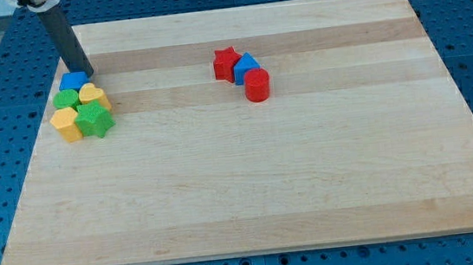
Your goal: Slide the red star slightly left
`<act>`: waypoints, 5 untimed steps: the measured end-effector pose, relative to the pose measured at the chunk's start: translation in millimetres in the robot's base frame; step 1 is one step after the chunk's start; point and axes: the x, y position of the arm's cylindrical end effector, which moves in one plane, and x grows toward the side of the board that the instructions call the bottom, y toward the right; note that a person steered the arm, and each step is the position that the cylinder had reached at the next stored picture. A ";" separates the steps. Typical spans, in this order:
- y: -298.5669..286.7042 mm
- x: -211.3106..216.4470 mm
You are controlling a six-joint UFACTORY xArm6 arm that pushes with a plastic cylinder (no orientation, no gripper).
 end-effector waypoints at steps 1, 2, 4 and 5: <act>42.6 -15.9; 124.4 -16.8; 277.5 -16.7; 302.4 4.2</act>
